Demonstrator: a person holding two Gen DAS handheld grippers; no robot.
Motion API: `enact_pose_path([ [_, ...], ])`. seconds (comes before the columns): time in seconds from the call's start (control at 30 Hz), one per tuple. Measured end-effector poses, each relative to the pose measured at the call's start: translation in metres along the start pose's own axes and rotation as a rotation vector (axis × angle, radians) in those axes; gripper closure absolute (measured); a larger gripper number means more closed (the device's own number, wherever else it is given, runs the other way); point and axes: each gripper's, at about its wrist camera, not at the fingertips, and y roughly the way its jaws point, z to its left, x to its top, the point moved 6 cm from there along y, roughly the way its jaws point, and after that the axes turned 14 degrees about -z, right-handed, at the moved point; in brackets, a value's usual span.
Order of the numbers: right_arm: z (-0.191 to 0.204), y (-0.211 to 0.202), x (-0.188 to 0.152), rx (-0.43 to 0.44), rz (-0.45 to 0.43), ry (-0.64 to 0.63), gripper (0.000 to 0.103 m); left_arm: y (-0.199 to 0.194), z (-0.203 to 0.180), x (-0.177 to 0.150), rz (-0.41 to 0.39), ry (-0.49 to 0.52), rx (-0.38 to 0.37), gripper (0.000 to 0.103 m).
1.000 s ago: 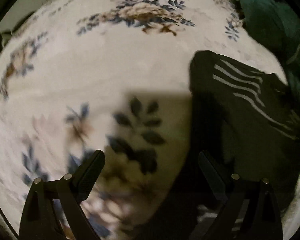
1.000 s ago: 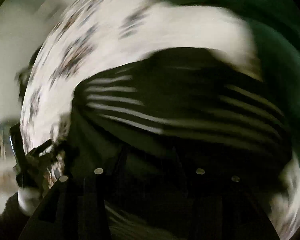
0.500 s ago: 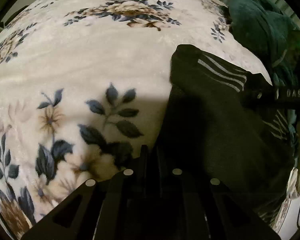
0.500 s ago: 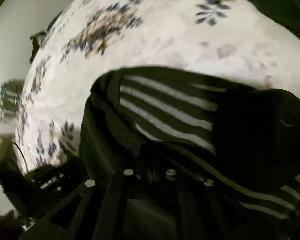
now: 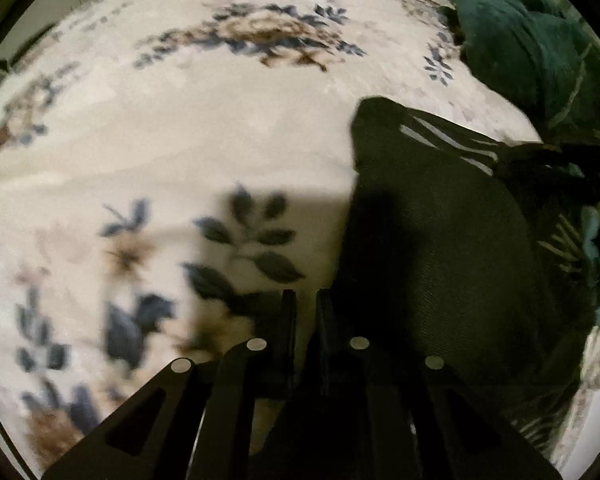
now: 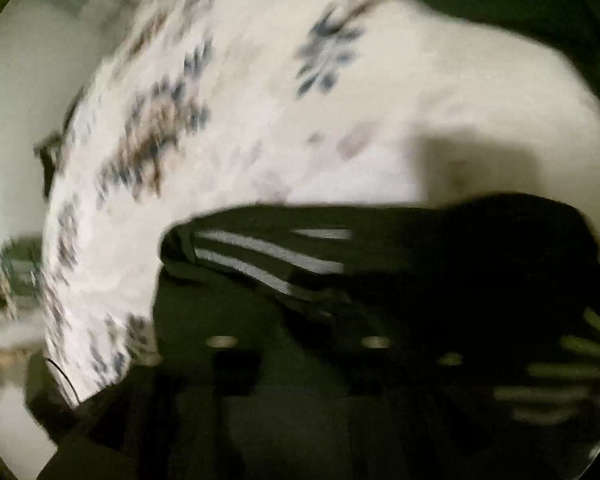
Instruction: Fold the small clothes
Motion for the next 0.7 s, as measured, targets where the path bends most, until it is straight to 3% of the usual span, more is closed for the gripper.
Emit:
enact_pose_path([
  [0.03, -0.013, -0.018, -0.008, -0.012, -0.025, 0.029, 0.049, -0.004, 0.002, 0.002, -0.008, 0.006, 0.013, 0.087],
  [0.07, -0.027, -0.03, -0.02, -0.038, -0.03, 0.058, 0.041, -0.007, 0.003, 0.006, -0.017, 0.009, 0.034, 0.072],
  [0.1, -0.044, -0.042, -0.037, -0.081, -0.028, 0.088, 0.034, -0.009, 0.005, 0.011, -0.026, 0.012, 0.06, 0.044],
  [0.17, -0.075, -0.057, -0.073, -0.17, -0.004, 0.128, 0.028, -0.01, 0.005, 0.018, -0.051, 0.009, 0.069, 0.017],
  [0.27, -0.119, -0.061, -0.121, -0.303, 0.059, 0.172, 0.028, 0.002, -0.002, 0.023, -0.052, 0.023, 0.08, 0.016],
  [0.3, -0.134, -0.061, -0.13, -0.331, 0.044, 0.182, 0.028, 0.011, -0.006, 0.024, -0.038, 0.036, 0.082, 0.016],
  [0.43, -0.142, -0.076, -0.125, -0.339, -0.03, 0.186, 0.028, 0.03, -0.019, 0.029, -0.009, 0.086, 0.099, 0.016],
  [0.57, -0.135, -0.135, -0.126, -0.309, -0.113, 0.22, 0.005, -0.01, -0.036, 0.036, -0.074, 0.119, 0.063, 0.016],
  [0.7, -0.143, -0.216, -0.159, -0.299, -0.137, 0.293, 0.005, -0.071, -0.065, 0.012, -0.097, 0.166, 0.009, 0.012],
])
